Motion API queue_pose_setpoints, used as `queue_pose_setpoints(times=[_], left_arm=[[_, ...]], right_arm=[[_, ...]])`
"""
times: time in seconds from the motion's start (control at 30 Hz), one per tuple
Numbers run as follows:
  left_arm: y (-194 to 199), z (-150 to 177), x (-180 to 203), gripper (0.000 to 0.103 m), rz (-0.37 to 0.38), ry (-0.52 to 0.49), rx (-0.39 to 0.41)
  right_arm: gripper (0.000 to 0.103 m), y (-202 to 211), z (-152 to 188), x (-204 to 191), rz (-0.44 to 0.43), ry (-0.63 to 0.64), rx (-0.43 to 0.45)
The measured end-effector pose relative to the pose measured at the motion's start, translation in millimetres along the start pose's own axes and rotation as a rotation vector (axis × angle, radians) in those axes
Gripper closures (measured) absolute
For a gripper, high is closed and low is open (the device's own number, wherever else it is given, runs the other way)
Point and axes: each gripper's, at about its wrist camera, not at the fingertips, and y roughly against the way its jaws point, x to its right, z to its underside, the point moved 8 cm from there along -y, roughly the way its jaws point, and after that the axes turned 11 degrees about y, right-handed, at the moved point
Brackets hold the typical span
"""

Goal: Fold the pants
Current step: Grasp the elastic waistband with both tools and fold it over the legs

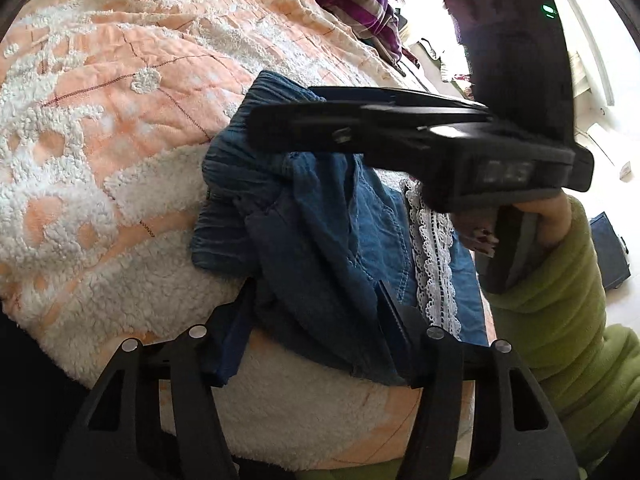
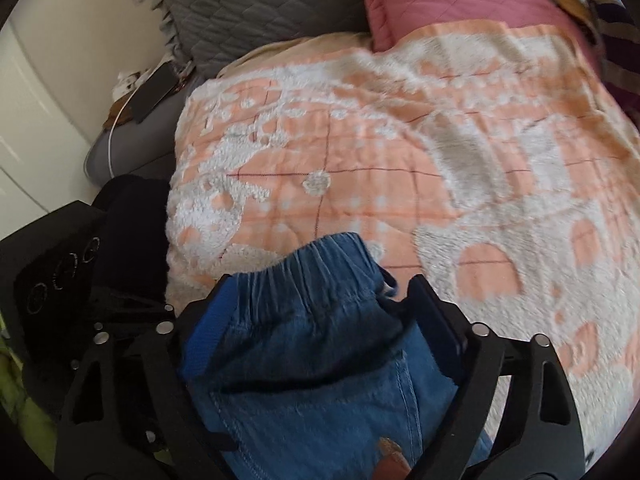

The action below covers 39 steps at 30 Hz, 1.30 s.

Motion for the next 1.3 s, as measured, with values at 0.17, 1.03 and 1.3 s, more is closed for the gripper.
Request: queue_pose_setpoints(times=[0.17,1.03,1.3], left_arm=[[1,0,-1,0.040,0.027,0.017,-0.002],[-17,9,114,0.017,0.153,-0.205,-0.063],[-50,43,164,0.017,0.190,-0.341,-0.168]], right_arm=[[0.025,-22,3,4,-0.071,-0.033,-0.027],[0.073,162,96,34,-0.041,-0.249,0.435],[0.056,199,165,48,0.029,-0.366,0.493]])
